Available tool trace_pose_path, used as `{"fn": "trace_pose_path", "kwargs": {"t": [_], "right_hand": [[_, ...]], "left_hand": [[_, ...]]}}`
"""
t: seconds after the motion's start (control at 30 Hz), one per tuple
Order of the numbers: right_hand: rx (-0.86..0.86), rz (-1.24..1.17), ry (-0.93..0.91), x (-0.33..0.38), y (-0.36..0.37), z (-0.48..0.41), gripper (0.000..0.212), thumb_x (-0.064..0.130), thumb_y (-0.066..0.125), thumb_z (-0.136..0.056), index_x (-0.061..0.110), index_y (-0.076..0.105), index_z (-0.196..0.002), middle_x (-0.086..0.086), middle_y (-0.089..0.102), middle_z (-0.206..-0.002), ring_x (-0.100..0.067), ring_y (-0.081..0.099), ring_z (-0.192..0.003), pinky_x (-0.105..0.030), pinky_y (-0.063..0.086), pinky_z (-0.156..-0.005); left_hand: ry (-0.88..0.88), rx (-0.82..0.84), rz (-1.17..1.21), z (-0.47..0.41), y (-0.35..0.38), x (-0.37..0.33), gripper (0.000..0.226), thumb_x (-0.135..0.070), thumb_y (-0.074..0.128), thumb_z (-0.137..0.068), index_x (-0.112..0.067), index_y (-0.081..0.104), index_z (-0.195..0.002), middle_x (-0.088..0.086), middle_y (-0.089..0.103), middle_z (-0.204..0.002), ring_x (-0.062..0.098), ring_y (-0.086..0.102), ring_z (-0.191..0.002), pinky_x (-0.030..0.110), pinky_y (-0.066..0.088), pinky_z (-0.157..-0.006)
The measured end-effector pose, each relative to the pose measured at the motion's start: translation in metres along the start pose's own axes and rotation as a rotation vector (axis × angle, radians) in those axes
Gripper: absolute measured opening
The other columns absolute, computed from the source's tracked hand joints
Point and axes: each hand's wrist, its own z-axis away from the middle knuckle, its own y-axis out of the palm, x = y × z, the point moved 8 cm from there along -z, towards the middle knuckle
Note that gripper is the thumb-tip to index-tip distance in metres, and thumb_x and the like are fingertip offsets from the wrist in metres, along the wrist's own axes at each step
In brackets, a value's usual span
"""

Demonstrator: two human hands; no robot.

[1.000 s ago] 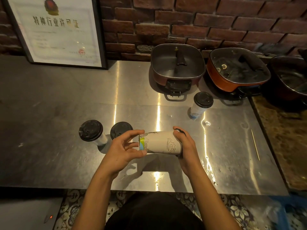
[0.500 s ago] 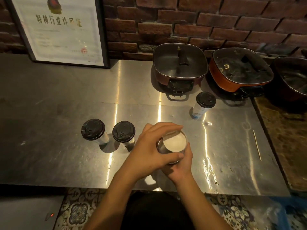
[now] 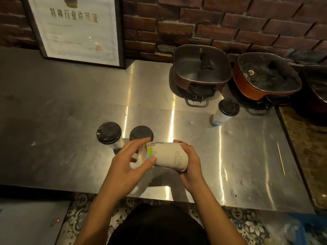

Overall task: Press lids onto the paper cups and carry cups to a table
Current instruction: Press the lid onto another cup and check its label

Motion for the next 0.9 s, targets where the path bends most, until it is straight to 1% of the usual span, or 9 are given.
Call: {"fn": "trace_pose_path", "kwargs": {"t": [0.1,0.23,0.33,0.4,0.53,0.67,0.77,0.83,0.9], "right_hand": [[0.027,0.194,-0.009,-0.013,0.023,0.002,0.046,0.049,0.066,-0.074,0.024,0.071,-0.113,-0.012,0.07,-0.106,-0.026,0.069,-0.091,-0.035,0.054,-0.061],[0.08,0.313,0.03,-0.043,0.046,0.001,0.058,0.064,0.063,-0.071,0.029,0.071,-0.117,-0.002,0.073,-0.115,-0.02,0.069,-0.109,-0.04,0.06,-0.081],[0.127,0.405,0.045,-0.064,0.066,0.001,0.04,0.058,0.068,-0.08,0.038,0.073,-0.115,0.012,0.074,-0.113,-0.013,0.067,-0.111,-0.03,0.062,-0.078],[0.156,0.466,0.038,-0.076,0.083,0.0,0.027,0.049,0.07,-0.086,0.047,0.072,-0.112,0.02,0.074,-0.111,-0.008,0.067,-0.11,-0.026,0.061,-0.077],[0.116,0.61,-0.006,-0.095,0.102,-0.01,0.04,0.033,0.074,-0.092,0.034,0.066,-0.132,0.007,0.068,-0.128,-0.016,0.065,-0.117,-0.04,0.06,-0.096],[0.007,0.677,-0.022,-0.11,0.113,-0.02,0.043,0.033,0.077,-0.089,0.024,0.068,-0.131,-0.001,0.072,-0.124,-0.02,0.07,-0.111,-0.046,0.059,-0.097],[-0.007,0.797,-0.087,-0.118,0.126,-0.027,0.046,0.039,0.078,-0.087,0.026,0.068,-0.129,0.009,0.071,-0.112,-0.011,0.071,-0.104,-0.035,0.061,-0.092],[0.006,0.87,-0.136,-0.12,0.135,-0.027,0.044,0.043,0.077,-0.087,0.03,0.069,-0.128,0.023,0.066,-0.102,0.004,0.066,-0.092,-0.016,0.056,-0.079],[0.01,0.914,-0.168,-0.121,0.14,-0.027,0.044,0.045,0.076,-0.088,0.031,0.069,-0.129,0.038,0.057,-0.094,0.013,0.059,-0.084,-0.006,0.044,-0.069]], "left_hand": [[-0.114,-0.038,0.128,0.015,-0.019,0.043,0.052,-0.046,0.069,-0.083,-0.045,0.058,-0.134,-0.02,0.062,-0.13,-0.001,0.061,-0.117,0.016,0.056,-0.085],[-0.201,-0.125,0.229,0.03,-0.042,0.096,0.039,-0.018,0.063,-0.099,-0.04,0.061,-0.131,-0.013,0.062,-0.134,0.006,0.06,-0.124,0.013,0.056,-0.086],[-0.227,-0.175,0.17,0.036,-0.053,0.123,0.035,-0.014,0.062,-0.1,-0.032,0.064,-0.13,-0.009,0.059,-0.137,-0.007,0.055,-0.124,0.008,0.053,-0.083],[-0.267,-0.219,0.143,0.039,-0.059,0.138,0.032,-0.016,0.061,-0.1,-0.028,0.066,-0.13,-0.007,0.06,-0.135,0.001,0.057,-0.122,0.01,0.052,-0.085],[-0.331,-0.273,0.109,0.038,-0.07,0.162,0.027,-0.021,0.061,-0.101,-0.028,0.069,-0.126,-0.009,0.062,-0.128,0.005,0.058,-0.117,0.026,0.05,-0.096],[-0.405,-0.228,0.175,0.031,-0.076,0.183,0.033,-0.009,0.055,-0.102,-0.025,0.071,-0.126,-0.002,0.071,-0.125,0.008,0.068,-0.109,0.033,0.055,-0.098],[-0.497,-0.18,0.251,0.026,-0.078,0.198,0.039,-0.004,0.052,-0.1,-0.022,0.069,-0.13,0.008,0.074,-0.123,0.029,0.071,-0.11,0.054,0.057,-0.098],[-0.519,-0.173,0.265,0.024,-0.081,0.207,0.039,-0.005,0.054,-0.099,-0.023,0.069,-0.13,0.009,0.075,-0.121,0.034,0.071,-0.11,0.057,0.058,-0.096],[-0.523,-0.168,0.274,0.025,-0.083,0.212,0.037,-0.006,0.055,-0.099,-0.025,0.071,-0.126,0.006,0.076,-0.117,0.031,0.072,-0.107,0.056,0.059,-0.093]]}}
